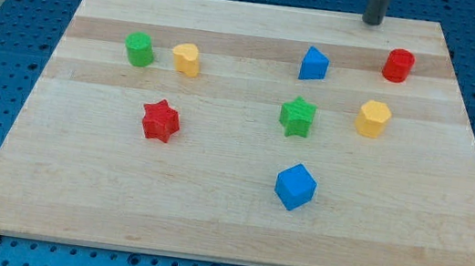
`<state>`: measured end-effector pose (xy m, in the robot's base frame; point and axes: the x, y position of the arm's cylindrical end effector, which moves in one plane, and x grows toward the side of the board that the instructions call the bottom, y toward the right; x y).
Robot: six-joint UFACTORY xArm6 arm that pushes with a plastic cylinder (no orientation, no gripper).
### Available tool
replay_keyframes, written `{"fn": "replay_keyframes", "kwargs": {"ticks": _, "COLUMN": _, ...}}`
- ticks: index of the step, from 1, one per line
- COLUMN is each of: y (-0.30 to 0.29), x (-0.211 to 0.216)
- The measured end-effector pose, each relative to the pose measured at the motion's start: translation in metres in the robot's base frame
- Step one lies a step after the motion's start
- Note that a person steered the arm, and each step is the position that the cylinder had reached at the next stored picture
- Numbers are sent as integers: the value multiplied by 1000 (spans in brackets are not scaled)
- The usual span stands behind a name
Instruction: Slide the red star to top center
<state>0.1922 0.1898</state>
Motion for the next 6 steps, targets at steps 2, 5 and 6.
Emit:
{"fn": "replay_keyframes", "kwargs": {"ticks": 2, "y": 121, "x": 57}}
{"fn": "replay_keyframes", "kwargs": {"ticks": 5, "y": 108, "x": 128}}
{"fn": "replay_keyframes", "kwargs": {"ticks": 6, "y": 62, "x": 129}}
